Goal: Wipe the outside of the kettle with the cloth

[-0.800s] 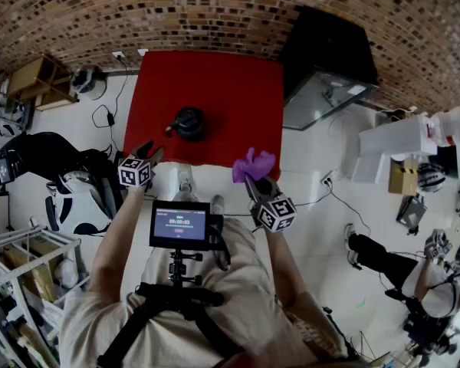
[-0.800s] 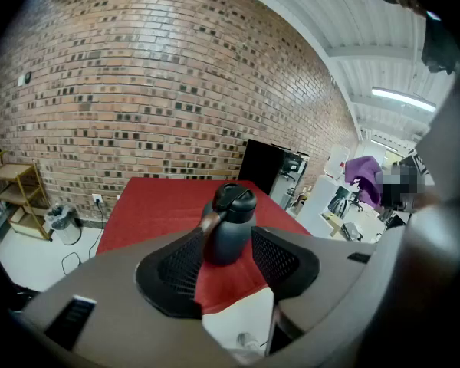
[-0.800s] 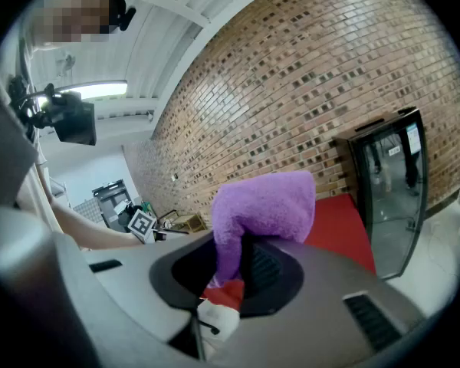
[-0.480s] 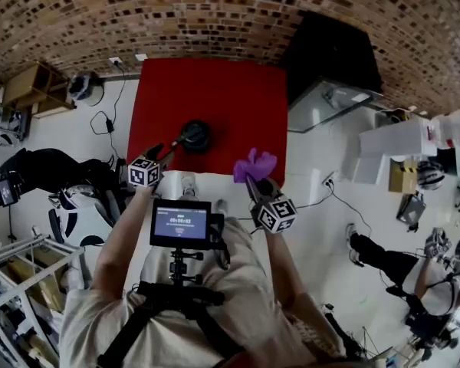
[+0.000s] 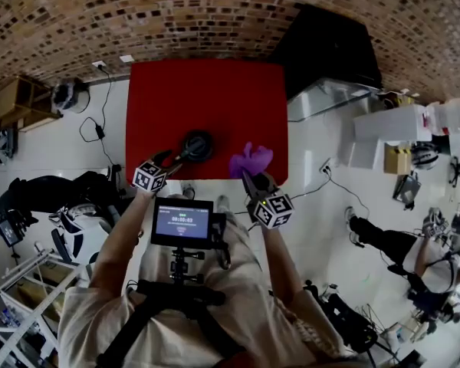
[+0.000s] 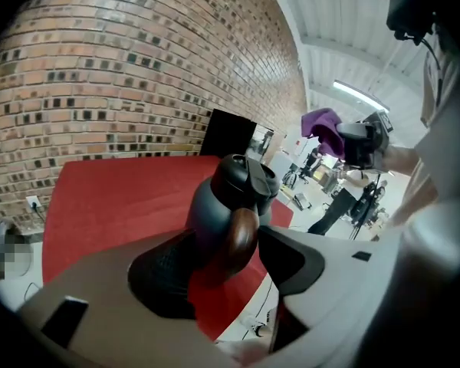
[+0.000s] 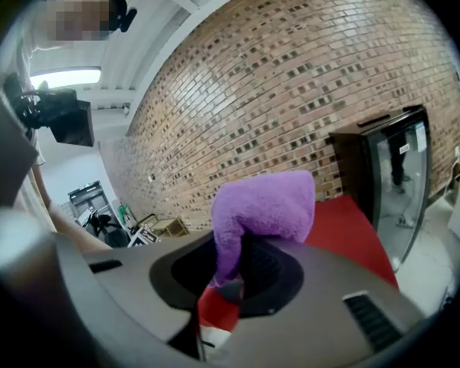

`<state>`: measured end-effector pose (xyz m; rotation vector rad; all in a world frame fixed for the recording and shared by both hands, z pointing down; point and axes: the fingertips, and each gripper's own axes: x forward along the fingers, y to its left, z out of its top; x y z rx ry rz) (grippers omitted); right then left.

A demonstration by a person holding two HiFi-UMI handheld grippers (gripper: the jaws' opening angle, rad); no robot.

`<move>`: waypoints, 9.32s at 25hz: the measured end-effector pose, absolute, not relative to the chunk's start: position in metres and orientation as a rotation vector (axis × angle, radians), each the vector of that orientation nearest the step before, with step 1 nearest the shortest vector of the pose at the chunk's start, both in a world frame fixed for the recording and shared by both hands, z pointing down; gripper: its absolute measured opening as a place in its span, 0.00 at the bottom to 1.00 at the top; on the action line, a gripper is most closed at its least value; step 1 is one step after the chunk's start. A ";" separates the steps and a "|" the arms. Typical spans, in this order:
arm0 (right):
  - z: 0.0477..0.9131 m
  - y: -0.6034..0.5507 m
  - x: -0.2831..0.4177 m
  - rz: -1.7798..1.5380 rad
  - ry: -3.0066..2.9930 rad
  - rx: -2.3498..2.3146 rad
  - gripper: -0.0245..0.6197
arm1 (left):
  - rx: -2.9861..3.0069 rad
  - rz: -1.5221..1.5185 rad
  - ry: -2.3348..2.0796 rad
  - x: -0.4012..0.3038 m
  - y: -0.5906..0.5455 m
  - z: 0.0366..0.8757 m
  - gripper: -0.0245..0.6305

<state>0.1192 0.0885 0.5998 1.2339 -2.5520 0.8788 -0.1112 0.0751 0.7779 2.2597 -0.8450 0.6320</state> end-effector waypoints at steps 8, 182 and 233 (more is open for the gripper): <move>0.612 0.067 0.104 0.898 -2.477 1.343 0.16 | 2.422 0.729 -0.510 -0.084 0.093 0.794 0.43; 0.465 -0.130 0.076 0.428 -2.828 0.864 0.16 | 2.538 -0.536 -0.347 -0.055 -0.035 0.307 0.20; 0.435 -0.104 0.035 1.011 -2.994 0.607 0.15 | 2.644 -0.480 -0.377 -0.098 -0.011 0.329 0.20</move>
